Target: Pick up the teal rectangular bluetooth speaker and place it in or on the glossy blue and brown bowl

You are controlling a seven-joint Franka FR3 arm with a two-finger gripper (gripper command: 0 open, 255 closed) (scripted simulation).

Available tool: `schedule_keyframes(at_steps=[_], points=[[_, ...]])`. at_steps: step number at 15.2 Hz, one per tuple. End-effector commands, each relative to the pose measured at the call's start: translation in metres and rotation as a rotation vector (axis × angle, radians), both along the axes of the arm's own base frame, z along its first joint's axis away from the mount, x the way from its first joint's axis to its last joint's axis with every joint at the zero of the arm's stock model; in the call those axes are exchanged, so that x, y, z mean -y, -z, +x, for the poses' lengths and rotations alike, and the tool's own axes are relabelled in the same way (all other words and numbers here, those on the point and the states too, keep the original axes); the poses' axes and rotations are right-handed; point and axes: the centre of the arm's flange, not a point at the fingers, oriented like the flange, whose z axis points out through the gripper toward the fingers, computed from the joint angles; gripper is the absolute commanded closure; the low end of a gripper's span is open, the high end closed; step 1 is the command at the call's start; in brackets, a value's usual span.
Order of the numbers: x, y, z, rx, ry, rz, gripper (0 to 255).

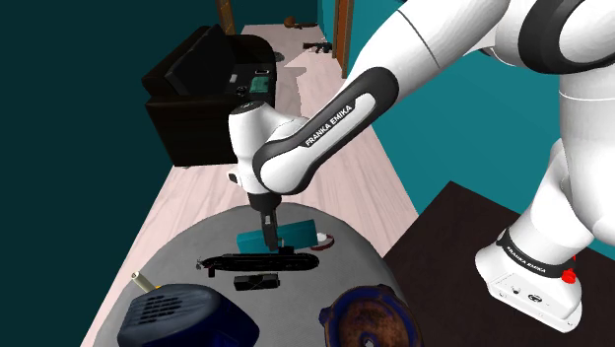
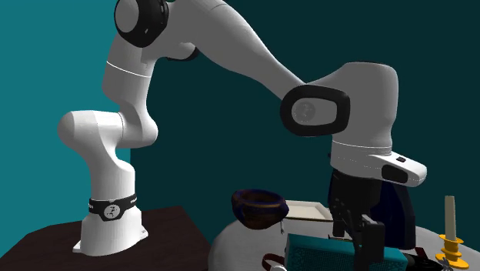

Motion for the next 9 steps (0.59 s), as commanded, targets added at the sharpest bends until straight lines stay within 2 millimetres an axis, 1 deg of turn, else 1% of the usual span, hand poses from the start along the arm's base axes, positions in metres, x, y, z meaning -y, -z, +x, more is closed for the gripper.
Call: schedule_keyframes(at_steps=[1,2,3,9], points=[[0.0000,0.0000,0.0000,0.000,0.000,0.000,0],[0.0000,0.0000,0.0000,0.000,0.000,0.000,0],[0.0000,0.0000,0.0000,0.000,0.000,0.000,255],[-0.0003,-0.0002,-0.0009,0.000,0.000,0.000,255]])
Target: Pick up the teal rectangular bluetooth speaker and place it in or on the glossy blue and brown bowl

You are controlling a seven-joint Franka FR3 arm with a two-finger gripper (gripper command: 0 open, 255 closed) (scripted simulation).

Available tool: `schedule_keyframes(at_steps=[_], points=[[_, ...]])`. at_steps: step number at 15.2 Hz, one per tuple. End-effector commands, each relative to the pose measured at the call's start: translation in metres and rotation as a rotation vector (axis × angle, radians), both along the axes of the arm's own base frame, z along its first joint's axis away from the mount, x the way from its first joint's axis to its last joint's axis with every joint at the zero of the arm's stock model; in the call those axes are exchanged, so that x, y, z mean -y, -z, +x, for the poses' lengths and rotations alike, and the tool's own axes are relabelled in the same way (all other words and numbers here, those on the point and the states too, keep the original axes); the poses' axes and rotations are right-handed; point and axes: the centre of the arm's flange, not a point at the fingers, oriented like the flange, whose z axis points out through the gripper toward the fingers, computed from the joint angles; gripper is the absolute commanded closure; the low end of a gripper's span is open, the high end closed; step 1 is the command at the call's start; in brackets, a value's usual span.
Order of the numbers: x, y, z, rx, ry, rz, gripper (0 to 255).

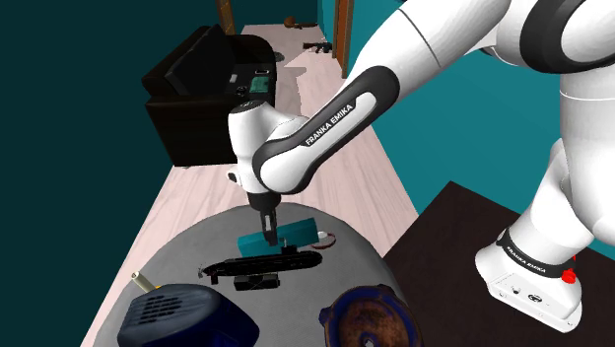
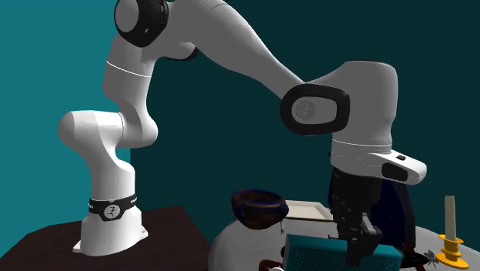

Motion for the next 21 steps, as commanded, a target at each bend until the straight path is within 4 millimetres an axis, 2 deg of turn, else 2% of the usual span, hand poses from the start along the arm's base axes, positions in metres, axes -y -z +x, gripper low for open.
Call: schedule_keyframes(at_steps=[1,3,21], points=[[0.001,0.002,-0.001,-0.004,0.000,-0.002,255],[0.001,0.002,0.000,-0.004,0.000,-0.002,255],[0.001,-0.093,0.000,-0.004,0.000,-0.002,255]])
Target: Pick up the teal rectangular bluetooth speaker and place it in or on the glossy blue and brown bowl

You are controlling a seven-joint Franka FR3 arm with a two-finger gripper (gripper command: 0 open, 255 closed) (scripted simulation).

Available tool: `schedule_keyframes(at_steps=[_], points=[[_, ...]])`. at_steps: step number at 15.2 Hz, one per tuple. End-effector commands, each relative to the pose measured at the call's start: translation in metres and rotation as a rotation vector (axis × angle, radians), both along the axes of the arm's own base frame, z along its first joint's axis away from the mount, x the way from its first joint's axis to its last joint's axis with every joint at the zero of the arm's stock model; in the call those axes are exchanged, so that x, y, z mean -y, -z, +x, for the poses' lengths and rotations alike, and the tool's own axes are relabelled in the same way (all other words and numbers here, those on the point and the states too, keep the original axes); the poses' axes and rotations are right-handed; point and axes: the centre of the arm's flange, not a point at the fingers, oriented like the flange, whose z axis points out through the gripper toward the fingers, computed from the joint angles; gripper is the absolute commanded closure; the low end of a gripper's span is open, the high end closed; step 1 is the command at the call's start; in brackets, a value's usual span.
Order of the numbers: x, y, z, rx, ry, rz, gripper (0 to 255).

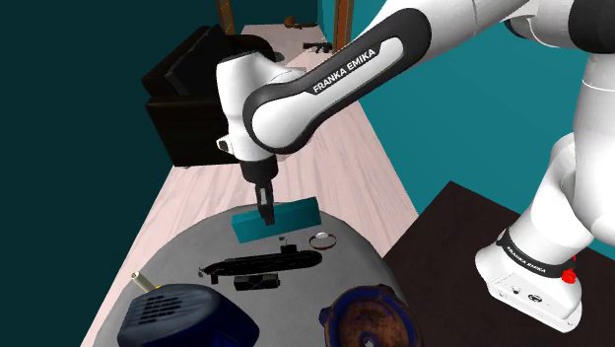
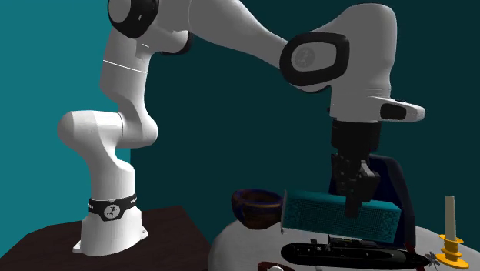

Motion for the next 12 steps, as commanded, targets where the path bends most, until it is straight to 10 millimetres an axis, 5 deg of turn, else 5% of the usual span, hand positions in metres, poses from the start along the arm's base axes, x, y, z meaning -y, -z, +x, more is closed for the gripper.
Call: schedule_keyframes(at_steps=[1,12], points=[[0.000,-0.011,0.000,0.000,0.000,0.000,255],[0.000,-0.069,0.000,0.000,0.000,0.000,255]])
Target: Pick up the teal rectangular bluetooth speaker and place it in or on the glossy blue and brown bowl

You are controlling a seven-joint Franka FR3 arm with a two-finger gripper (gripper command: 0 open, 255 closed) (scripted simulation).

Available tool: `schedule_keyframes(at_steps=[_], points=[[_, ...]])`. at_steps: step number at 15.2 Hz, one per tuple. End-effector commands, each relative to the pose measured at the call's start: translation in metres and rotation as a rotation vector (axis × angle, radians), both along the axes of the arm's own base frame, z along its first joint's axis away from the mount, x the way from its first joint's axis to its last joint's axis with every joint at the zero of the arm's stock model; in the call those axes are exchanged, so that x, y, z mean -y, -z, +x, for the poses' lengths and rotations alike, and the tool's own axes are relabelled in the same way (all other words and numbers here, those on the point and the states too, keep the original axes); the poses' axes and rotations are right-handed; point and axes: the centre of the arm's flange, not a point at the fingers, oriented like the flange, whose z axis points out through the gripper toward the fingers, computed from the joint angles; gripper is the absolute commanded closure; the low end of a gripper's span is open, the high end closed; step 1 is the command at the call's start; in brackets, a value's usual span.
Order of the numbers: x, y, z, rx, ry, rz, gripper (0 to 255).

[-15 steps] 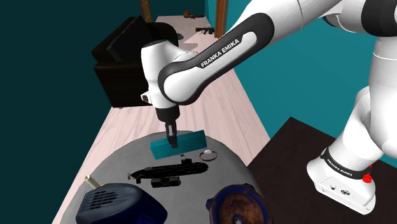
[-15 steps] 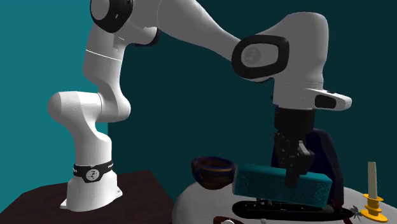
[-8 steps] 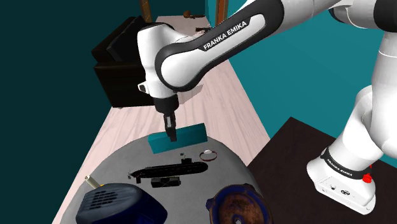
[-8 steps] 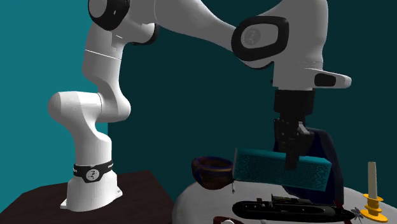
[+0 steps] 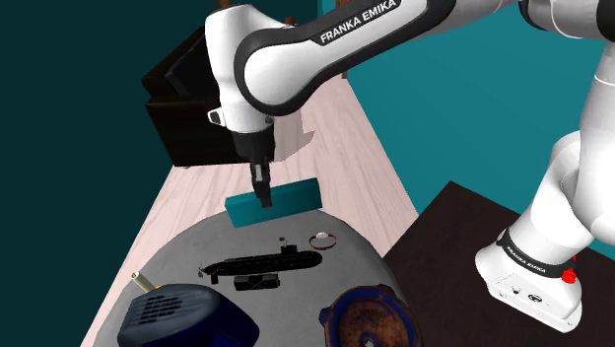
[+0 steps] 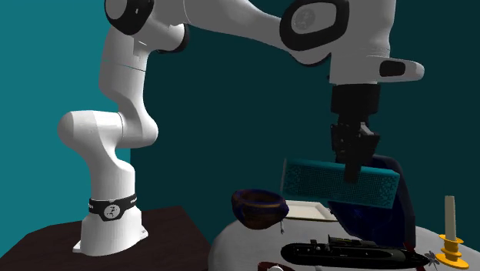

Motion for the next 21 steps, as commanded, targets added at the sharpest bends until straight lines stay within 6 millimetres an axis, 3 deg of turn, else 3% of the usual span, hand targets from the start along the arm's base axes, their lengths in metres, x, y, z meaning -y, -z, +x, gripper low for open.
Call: schedule_keyframes(at_steps=[1,3,21], points=[[0.000,-0.011,0.000,0.000,0.000,0.000,255],[0.000,-0.021,0.000,0.000,0.000,0.000,255],[-0.010,-0.039,-0.237,0.000,0.000,0.000,255]])
